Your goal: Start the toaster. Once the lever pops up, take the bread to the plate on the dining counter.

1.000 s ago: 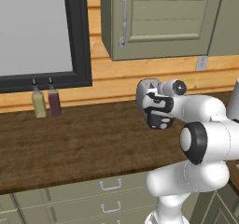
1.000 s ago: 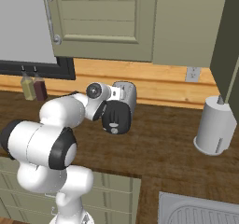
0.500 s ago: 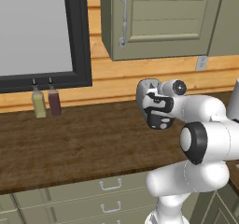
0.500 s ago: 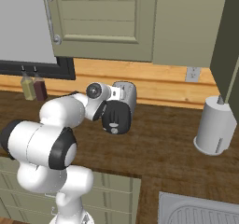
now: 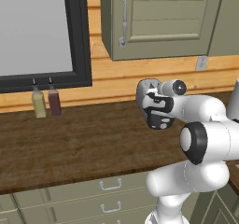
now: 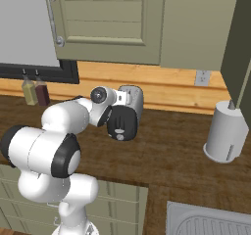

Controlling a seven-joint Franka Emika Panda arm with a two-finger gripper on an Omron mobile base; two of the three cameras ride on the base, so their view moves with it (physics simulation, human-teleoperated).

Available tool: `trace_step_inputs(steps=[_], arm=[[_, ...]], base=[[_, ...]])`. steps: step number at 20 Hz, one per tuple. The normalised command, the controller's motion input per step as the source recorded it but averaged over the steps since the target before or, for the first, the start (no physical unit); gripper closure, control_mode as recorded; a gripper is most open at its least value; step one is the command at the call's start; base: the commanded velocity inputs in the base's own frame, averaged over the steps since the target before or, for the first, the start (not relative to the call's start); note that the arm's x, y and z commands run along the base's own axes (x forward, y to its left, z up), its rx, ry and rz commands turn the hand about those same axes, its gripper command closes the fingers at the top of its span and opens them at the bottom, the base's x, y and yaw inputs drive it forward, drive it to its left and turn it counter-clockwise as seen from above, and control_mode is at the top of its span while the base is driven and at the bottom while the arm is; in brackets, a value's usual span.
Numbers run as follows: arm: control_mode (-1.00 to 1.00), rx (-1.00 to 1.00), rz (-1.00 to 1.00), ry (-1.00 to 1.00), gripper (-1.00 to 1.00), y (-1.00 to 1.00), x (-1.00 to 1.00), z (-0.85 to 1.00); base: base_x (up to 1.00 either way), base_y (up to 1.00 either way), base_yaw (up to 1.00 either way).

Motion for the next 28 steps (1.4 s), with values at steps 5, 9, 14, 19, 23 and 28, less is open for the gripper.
trace_step_inputs(steps=[5, 9, 14, 19, 23, 28], arm=[[-1.00, 0.00, 0.00, 0.00, -1.00, 0.00, 0.00, 0.00], [-1.00, 0.00, 0.00, 0.00, -1.00, 0.00, 0.00, 0.00], [-1.00, 0.00, 0.00, 0.00, -1.00, 0.00, 0.00, 0.00], [-1.00, 0.00, 0.00, 0.00, -1.00, 0.00, 0.00, 0.00], [-1.00, 0.00, 0.00, 0.00, -1.00, 0.00, 0.00, 0.00], [-1.00, 0.00, 0.00, 0.00, -1.00, 0.00, 0.00, 0.00]], base=[[0.00, 0.00, 0.00], [0.00, 0.00, 0.00], [0.00, 0.00, 0.00], [0.00, 0.00, 0.00], [0.00, 0.00, 0.00], [0.00, 0.00, 0.00]])
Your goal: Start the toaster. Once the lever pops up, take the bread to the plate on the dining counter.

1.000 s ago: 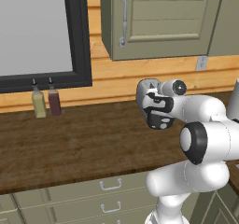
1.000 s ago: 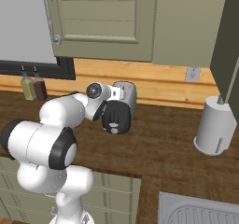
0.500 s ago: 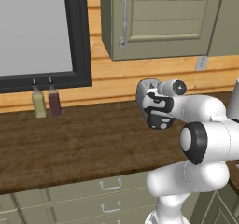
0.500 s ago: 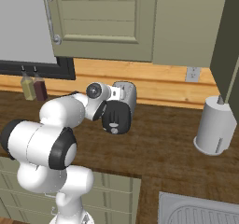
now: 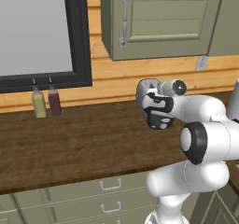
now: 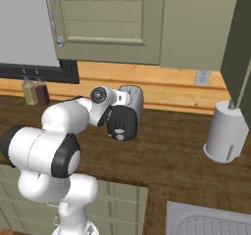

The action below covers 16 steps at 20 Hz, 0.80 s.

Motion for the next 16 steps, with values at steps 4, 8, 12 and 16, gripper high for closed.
trace_step_inputs(steps=[4, 8, 12, 16], arm=[[-1.00, 0.00, 0.00, 0.00, -1.00, 0.00, 0.00, 0.00], [-1.00, 0.00, 0.00, 0.00, -1.00, 0.00, 0.00, 0.00], [-1.00, 0.00, 0.00, 0.00, -1.00, 0.00, 0.00, 0.00], [-1.00, 0.00, 0.00, 0.00, -1.00, 0.00, 0.00, 0.00]], base=[[0.00, 0.00, 0.00], [0.00, 0.00, 0.00], [0.00, 0.00, 0.00], [0.00, 0.00, 0.00]])
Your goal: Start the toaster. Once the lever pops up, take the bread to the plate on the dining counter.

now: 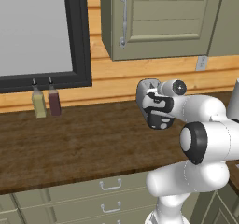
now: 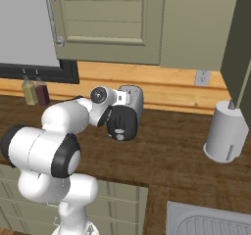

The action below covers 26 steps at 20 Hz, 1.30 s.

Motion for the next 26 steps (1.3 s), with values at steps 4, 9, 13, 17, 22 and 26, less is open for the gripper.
trace_step_inputs(steps=[4, 9, 13, 17, 22, 26], arm=[[-1.00, 0.00, 0.00, 0.00, -1.00, 0.00, 0.00, 0.00], [-1.00, 0.00, 0.00, 0.00, -1.00, 0.00, 0.00, 0.00], [-1.00, 0.00, 0.00, 0.00, -1.00, 0.00, 0.00, 0.00], [-1.00, 0.00, 0.00, 0.00, -1.00, 0.00, 0.00, 0.00], [-1.00, 0.00, 0.00, 0.00, -1.00, 0.00, 0.00, 0.00], [-1.00, 0.00, 0.00, 0.00, -1.00, 0.00, 0.00, 0.00]], base=[[0.00, 0.00, 0.00], [0.00, 0.00, 0.00], [0.00, 0.00, 0.00], [0.00, 0.00, 0.00], [0.00, 0.00, 0.00], [0.00, 0.00, 0.00]])
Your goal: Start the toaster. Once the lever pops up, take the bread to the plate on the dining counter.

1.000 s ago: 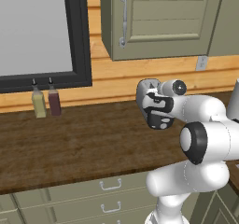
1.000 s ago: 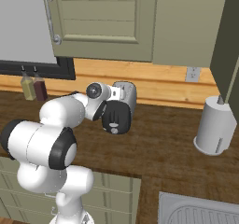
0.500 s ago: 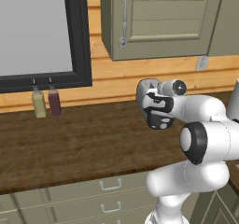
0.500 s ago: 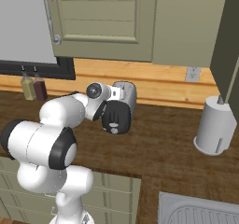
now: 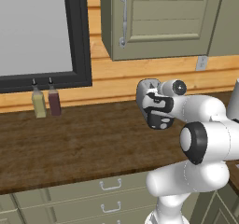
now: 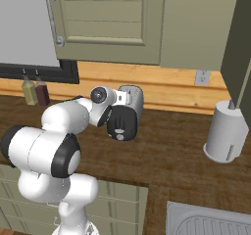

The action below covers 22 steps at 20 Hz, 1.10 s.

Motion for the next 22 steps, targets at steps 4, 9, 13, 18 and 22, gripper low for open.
trace_step_inputs(steps=[4, 9, 13, 18, 22], arm=[[-1.00, 0.00, 0.00, 0.00, -1.00, 0.00, 0.00, 0.00], [-1.00, 0.00, 0.00, 0.00, -1.00, 0.00, 0.00, 0.00], [-1.00, 0.00, 0.00, 0.00, -1.00, 0.00, 0.00, 0.00], [-1.00, 0.00, 0.00, 0.00, -1.00, 0.00, 0.00, 0.00], [-1.00, 0.00, 0.00, 0.00, -1.00, 0.00, 0.00, 0.00]], base=[[0.00, 0.00, 0.00], [0.00, 0.00, 0.00], [0.00, 0.00, 0.00], [0.00, 0.00, 0.00], [0.00, 0.00, 0.00]])
